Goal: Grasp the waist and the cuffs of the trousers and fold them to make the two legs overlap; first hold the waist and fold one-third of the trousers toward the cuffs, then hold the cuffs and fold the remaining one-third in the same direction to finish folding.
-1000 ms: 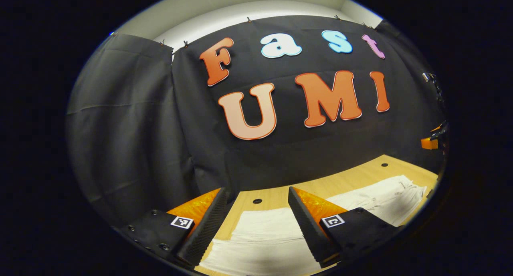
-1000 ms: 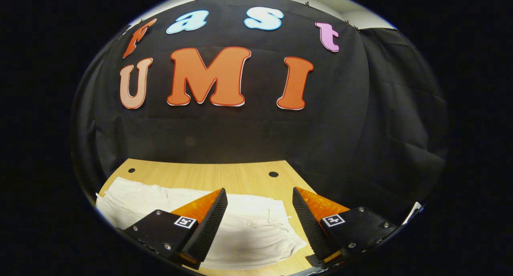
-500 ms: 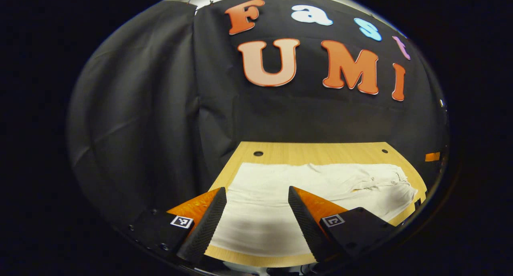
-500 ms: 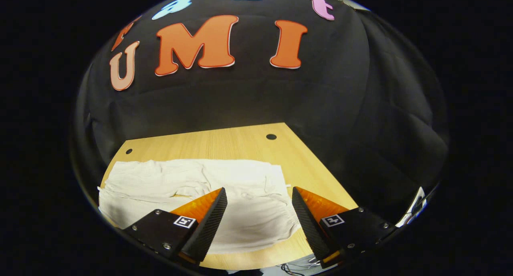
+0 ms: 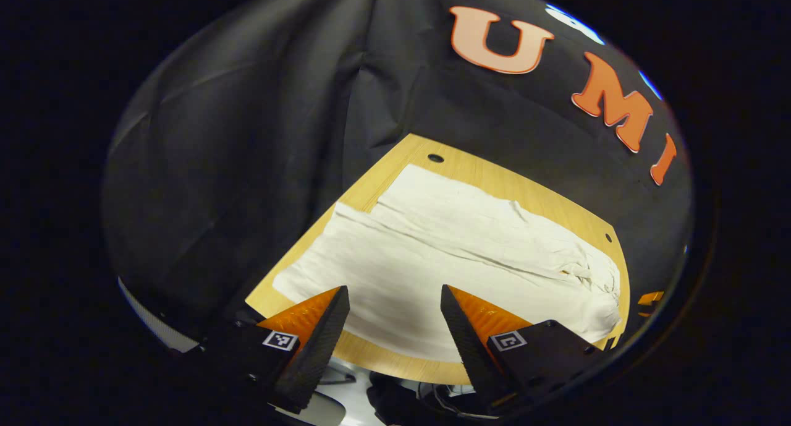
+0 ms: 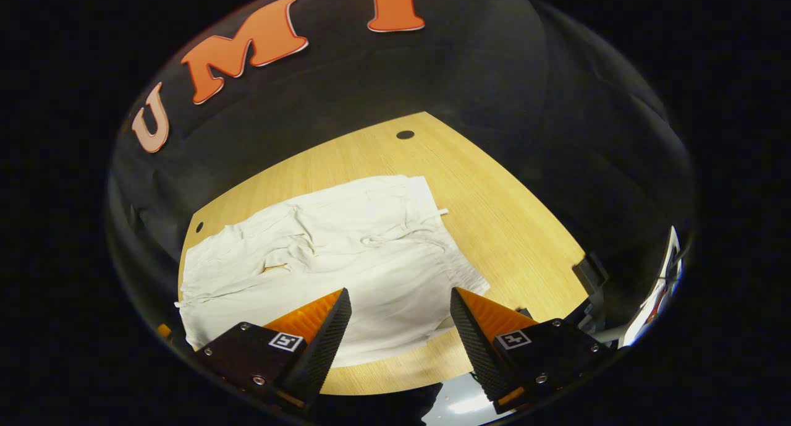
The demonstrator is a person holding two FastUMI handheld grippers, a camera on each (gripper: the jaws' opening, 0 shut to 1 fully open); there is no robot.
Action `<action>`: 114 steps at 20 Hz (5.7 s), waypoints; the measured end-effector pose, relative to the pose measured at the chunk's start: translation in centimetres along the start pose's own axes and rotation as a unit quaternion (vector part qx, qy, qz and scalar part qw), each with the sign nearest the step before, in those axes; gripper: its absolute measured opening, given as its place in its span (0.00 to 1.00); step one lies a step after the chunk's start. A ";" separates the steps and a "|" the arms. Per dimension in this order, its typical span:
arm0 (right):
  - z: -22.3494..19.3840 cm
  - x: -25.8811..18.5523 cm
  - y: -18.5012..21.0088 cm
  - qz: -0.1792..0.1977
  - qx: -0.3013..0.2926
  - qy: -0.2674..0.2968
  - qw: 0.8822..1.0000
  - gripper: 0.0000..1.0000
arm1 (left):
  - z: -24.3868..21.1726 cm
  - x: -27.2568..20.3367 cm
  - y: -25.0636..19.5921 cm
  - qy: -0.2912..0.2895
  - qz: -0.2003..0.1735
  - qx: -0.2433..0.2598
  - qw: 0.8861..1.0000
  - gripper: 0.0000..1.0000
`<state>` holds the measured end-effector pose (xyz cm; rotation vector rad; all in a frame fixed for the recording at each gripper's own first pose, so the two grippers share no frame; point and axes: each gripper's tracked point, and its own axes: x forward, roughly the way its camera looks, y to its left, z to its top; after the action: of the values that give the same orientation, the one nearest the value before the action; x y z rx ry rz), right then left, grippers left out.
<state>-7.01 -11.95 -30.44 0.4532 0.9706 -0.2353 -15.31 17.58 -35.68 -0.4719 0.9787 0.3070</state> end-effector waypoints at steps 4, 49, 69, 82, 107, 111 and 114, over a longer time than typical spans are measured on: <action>-1.7 1.2 -1.4 0.003 0.058 0.030 0.998 0.95 | -3.4 2.1 3.0 0.063 0.005 -0.094 0.994 0.97; -4.0 11.1 -6.8 -0.025 0.313 0.099 0.944 0.75 | 3.0 10.7 8.0 0.026 -0.045 -0.292 0.955 0.04; 4.3 7.8 -5.6 0.027 0.339 0.048 0.939 0.07 | 11.8 8.0 3.7 -0.013 -0.065 -0.228 0.972 0.05; 10.1 8.6 -2.8 0.072 0.337 0.051 0.937 0.07 | 18.8 9.9 -0.3 -0.011 -0.071 -0.114 0.991 0.04; 19.9 18.8 2.7 0.047 0.354 0.049 0.933 0.07 | 23.9 26.1 -5.7 0.096 -0.079 -0.006 0.992 0.07; 20.2 18.6 3.3 0.076 0.347 0.016 0.935 0.16 | 24.3 27.1 -5.6 0.084 -0.072 0.007 0.994 0.25; 19.9 19.1 2.3 0.070 0.328 0.002 0.942 0.36 | 24.6 27.1 -6.5 0.071 -0.080 0.015 0.994 0.65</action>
<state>19.06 -19.12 -36.17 1.1309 0.8444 -0.4319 19.61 25.68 -45.52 -0.5468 1.0752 0.1144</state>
